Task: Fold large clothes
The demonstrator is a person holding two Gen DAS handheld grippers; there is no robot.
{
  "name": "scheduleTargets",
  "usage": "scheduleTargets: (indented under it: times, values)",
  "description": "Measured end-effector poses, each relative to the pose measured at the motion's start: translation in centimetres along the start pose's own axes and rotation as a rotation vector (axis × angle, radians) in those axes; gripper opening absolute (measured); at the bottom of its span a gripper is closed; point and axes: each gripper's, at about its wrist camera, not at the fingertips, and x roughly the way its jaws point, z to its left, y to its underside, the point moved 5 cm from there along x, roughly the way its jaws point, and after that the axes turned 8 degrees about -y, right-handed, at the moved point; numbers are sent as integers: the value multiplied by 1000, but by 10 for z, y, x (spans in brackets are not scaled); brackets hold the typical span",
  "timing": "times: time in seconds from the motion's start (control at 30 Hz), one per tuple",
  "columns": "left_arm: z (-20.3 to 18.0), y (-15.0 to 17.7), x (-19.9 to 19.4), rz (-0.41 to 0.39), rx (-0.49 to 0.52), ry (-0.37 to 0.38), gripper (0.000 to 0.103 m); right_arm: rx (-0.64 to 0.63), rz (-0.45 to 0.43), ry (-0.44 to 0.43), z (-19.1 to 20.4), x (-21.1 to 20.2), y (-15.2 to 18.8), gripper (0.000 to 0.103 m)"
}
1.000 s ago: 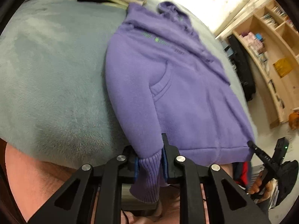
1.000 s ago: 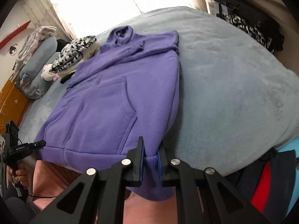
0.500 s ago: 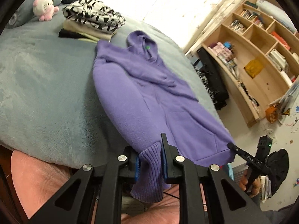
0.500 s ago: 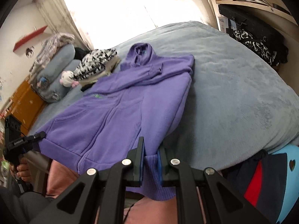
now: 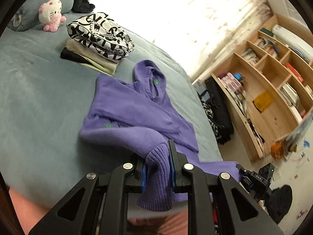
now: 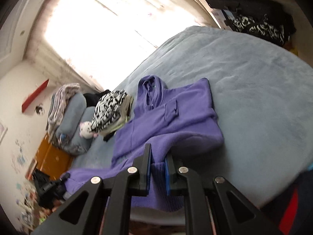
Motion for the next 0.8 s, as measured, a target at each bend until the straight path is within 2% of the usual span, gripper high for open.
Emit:
scheduleTargets:
  times: [0.13,0.33,0.43,0.5,0.57,0.63,0.67,0.8]
  values:
    - [4,-38,49,4,-17,-18,16,43,-4,-12,-8,44,-32,11]
    - [11,-90,132,42,-31,-70,18,106,23,29,-41,128,-80,12]
    - [20,-112,183,91,-52,-86,22,124,40,79,-64,167,-95,15]
    - [28,-121,214,139,-77,-93,29,142,60,116,-80,190,-100,18]
    - [37,-128,238,162,-99,-97,40,161,86,148,-95,210,-102,33]
    - [44,-134,255,151,-109,-114,52,189,98,153,-108,224,-103,43]
    - [47,-136,261,149,-113,-114,56,194,96,147,-112,227,-104,46]
    - [51,-138,280,163,-57,-149,58,144,86,147,-117,232,-108,50]
